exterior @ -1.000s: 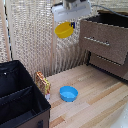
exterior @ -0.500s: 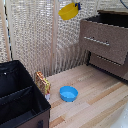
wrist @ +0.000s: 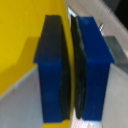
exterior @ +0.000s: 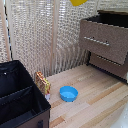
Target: Kindly move your gripper toward the top drawer's handle. With caution, hold the handle robustly using your gripper and pull open the top drawer. Let the handle go. Relocate your gripper to the bowl placed in the background. Gently hold the bowl using your gripper. Bring the gripper and the bowl to the ajar drawer. Softly release the bowl into it.
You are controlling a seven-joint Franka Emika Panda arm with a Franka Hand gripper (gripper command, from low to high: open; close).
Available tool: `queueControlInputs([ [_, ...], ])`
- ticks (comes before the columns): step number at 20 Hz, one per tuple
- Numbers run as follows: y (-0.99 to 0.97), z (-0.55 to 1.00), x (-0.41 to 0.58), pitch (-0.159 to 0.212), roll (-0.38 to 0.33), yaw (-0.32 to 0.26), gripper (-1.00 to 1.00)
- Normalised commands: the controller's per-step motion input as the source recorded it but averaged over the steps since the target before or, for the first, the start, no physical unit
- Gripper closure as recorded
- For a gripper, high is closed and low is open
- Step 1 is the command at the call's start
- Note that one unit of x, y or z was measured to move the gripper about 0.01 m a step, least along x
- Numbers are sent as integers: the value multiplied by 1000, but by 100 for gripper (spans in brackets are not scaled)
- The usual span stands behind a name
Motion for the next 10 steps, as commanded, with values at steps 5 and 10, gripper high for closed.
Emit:
queueControlInputs([
  [5, -975, 115, -290, -63, 66, 0, 100],
  [10, -906, -246, -644, -5, 15, 3, 100],
])
